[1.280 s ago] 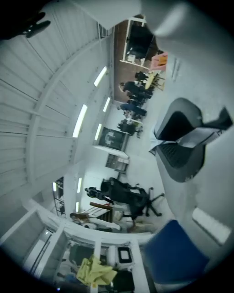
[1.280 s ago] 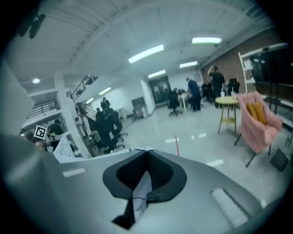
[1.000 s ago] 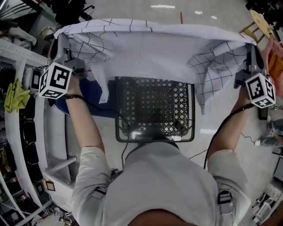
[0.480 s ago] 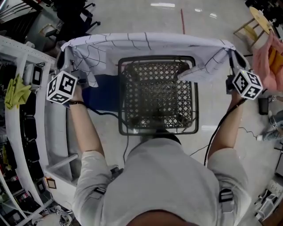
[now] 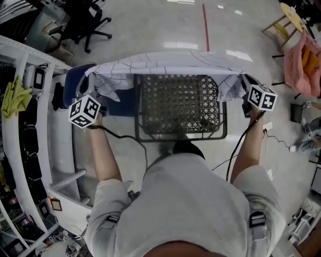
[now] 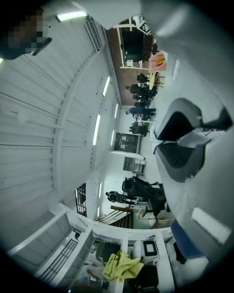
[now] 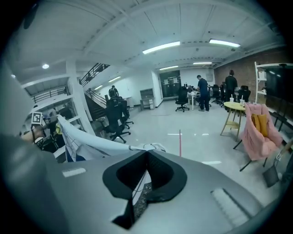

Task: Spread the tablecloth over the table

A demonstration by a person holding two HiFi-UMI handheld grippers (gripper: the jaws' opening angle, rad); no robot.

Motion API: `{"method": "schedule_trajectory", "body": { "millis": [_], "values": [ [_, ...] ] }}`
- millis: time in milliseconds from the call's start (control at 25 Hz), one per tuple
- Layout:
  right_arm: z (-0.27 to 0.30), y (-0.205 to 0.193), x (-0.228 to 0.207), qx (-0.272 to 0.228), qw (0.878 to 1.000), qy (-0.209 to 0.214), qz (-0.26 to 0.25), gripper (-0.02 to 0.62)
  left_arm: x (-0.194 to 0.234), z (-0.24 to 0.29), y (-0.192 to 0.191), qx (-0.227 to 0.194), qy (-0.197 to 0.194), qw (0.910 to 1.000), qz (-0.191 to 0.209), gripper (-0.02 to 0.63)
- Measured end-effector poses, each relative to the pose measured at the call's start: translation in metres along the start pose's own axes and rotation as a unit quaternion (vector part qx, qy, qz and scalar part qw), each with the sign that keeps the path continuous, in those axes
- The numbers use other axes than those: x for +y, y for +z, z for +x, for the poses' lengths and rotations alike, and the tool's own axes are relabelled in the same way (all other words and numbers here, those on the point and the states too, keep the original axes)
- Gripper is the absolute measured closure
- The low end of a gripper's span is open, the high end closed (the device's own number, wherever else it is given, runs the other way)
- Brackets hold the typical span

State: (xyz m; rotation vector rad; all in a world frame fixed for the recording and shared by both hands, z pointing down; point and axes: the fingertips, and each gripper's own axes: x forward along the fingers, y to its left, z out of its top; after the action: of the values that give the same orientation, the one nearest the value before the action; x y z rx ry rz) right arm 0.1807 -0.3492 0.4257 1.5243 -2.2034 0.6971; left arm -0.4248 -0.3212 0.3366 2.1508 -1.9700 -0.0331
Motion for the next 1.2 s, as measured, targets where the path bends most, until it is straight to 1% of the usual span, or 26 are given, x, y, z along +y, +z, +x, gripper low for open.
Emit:
{"method": "schedule_trajectory", "body": {
  "millis": [120, 240, 320, 400, 480, 560, 720, 880, 1040, 1200],
  "values": [
    [-0.024, -0.046, 0.01, -0.001, 0.999, -0.008, 0.037, 0.588, 0.01, -0.032, -0.033, 0.021, -0.003, 0.9997, -0.012, 0.58],
    [-0.056, -0.09, 0.022, -0.002, 0.998, -0.013, 0.062, 0.588, 0.013, -0.07, -0.064, 0.036, -0.011, 0.9989, -0.029, 0.58],
    [-0.091, -0.111, 0.028, -0.031, 0.996, -0.015, 0.086, 0.588, 0.002, -0.102, -0.077, 0.034, -0.026, 0.9984, -0.037, 0.58],
    [-0.13, -0.128, 0.026, -0.068, 0.991, -0.019, 0.114, 0.588, -0.016, -0.132, -0.085, 0.028, -0.042, 0.9981, -0.035, 0.58],
    [-0.149, -0.137, 0.019, -0.083, 0.988, -0.026, 0.125, 0.588, -0.029, -0.15, -0.092, 0.027, -0.046, 0.998, -0.034, 0.58],
    [-0.153, -0.14, 0.014, -0.08, 0.99, -0.028, 0.116, 0.588, -0.032, -0.159, -0.102, 0.031, -0.048, 0.9977, -0.037, 0.58],
    [-0.161, -0.145, 0.017, -0.083, 0.991, -0.015, 0.107, 0.588, -0.029, -0.178, -0.121, 0.044, -0.047, 0.9971, -0.04, 0.58],
    [-0.162, -0.145, 0.018, -0.072, 0.994, 0.013, 0.077, 0.588, -0.026, -0.194, -0.14, 0.061, -0.02, 0.997, -0.042, 0.58],
    [-0.161, -0.148, 0.007, -0.069, 0.996, 0.032, 0.05, 0.588, -0.033, -0.211, -0.164, 0.082, 0.003, 0.9961, -0.034, 0.58],
    [-0.164, -0.163, -0.001, -0.069, 0.996, 0.04, 0.046, 0.588, -0.04, -0.231, -0.187, 0.103, 0.019, 0.994, -0.033, 0.58]
  ]
}}
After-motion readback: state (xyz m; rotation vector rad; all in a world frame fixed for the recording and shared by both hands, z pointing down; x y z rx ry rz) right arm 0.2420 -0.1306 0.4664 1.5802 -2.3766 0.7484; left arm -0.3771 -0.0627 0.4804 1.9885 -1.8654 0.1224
